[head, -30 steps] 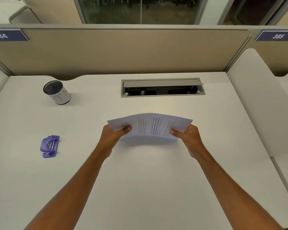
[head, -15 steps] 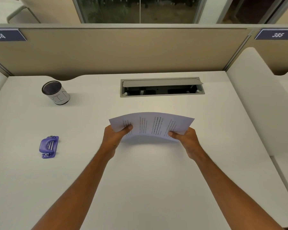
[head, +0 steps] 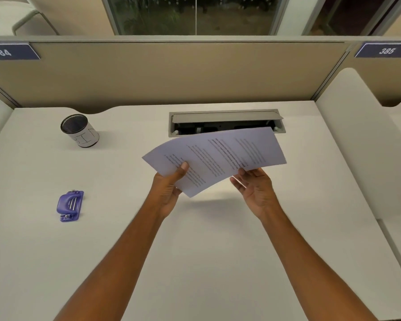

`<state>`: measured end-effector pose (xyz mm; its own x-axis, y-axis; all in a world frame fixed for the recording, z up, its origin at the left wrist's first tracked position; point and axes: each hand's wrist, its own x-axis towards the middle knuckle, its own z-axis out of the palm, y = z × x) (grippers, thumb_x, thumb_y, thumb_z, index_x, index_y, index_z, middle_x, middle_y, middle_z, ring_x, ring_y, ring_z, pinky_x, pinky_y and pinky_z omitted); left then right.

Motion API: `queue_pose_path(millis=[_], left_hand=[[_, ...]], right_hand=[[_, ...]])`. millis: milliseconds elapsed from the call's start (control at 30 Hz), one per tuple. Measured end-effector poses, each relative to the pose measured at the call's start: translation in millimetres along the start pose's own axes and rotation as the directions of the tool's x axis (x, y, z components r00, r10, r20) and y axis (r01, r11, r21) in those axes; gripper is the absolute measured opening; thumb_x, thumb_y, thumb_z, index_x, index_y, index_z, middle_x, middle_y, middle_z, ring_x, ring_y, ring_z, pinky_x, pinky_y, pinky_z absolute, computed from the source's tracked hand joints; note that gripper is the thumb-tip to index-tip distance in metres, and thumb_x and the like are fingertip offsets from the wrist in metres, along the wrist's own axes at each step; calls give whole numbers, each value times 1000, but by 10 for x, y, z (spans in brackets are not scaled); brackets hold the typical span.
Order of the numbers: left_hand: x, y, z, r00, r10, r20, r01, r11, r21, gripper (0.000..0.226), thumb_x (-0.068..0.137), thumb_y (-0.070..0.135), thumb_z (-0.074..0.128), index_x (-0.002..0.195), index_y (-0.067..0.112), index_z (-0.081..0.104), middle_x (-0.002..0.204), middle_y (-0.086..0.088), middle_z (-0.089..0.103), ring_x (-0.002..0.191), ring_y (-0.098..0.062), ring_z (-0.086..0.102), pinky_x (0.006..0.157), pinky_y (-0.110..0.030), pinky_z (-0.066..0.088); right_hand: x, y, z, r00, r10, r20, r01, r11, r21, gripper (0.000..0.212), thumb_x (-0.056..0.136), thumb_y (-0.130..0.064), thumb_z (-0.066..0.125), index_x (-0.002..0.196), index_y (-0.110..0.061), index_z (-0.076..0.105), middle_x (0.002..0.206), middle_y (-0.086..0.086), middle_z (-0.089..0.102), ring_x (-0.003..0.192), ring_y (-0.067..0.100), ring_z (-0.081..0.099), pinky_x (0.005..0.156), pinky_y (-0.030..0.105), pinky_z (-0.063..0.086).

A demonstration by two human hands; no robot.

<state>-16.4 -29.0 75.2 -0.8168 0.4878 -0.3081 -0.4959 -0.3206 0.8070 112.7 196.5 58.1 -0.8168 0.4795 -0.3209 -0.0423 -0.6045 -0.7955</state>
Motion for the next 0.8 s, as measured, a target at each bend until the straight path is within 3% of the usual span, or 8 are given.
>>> queue_pose_path(millis=[67, 167, 367, 467, 533, 633, 800], left_hand=[[-17, -60, 55, 1000, 2, -5, -2, 999, -45, 49, 97, 10, 76, 140, 33, 67, 144, -15, 71, 131, -36, 67, 107, -67, 58], [-32, -136, 74, 1000, -20, 3, 21, 995, -100, 55, 97, 11, 76, 146, 32, 62, 150, -17, 68, 138, -38, 64, 109, -69, 56], [-17, -102, -103, 994, -59, -93, 48, 993, -112, 51, 91, 12, 82, 140, 22, 69, 137, -9, 78, 127, -28, 72, 103, -54, 63], [19, 17, -207, 993, -37, -108, 42, 998, 44, 38, 85, 20, 86, 121, 15, 75, 117, -4, 83, 113, -25, 72, 88, -33, 67], [45, 69, -259, 998, -1, -58, 14, 975, 221, 30, 89, 21, 87, 116, 15, 77, 117, -4, 85, 108, -25, 75, 84, -28, 65], [91, 150, -224, 999, 9, 31, -20, 921, 388, 32, 92, 22, 89, 122, 15, 80, 121, -5, 85, 111, -28, 81, 87, -30, 67], [134, 258, -24, 995, 43, 94, -80, 895, 438, 33, 92, 24, 90, 124, 27, 81, 122, 2, 85, 109, -22, 83, 89, -34, 69]], right_hand=[[-6, -2, 133, 998, -28, 48, 26, 999, 30, 40, 92, 5, 76, 125, -19, 72, 131, 13, 75, 123, 33, 74, 104, 47, 62], [3, -46, 249, 998, -55, 6, 55, 997, 46, 48, 96, 2, 74, 140, -15, 66, 140, 14, 74, 126, 32, 74, 103, 50, 63], [42, -192, 227, 991, -101, -83, 95, 993, -76, 37, 94, 0, 81, 127, -16, 77, 129, 11, 81, 113, 27, 80, 90, 46, 68], [62, -284, 166, 989, -119, -94, 102, 981, -162, 30, 92, 1, 82, 118, -16, 80, 125, 10, 83, 112, 29, 81, 86, 43, 68], [69, -329, 150, 987, -136, -88, 112, 964, -241, 28, 92, 0, 83, 115, -15, 80, 124, 9, 84, 113, 32, 81, 90, 46, 69], [57, -369, 184, 983, -177, -56, 146, 924, -355, 28, 92, -1, 84, 111, -21, 83, 118, 4, 86, 105, 27, 83, 89, 43, 69], [40, -366, 300, 979, -200, 28, 190, 867, -460, 33, 92, -3, 84, 111, -29, 83, 114, -5, 86, 99, 19, 83, 83, 29, 67]])
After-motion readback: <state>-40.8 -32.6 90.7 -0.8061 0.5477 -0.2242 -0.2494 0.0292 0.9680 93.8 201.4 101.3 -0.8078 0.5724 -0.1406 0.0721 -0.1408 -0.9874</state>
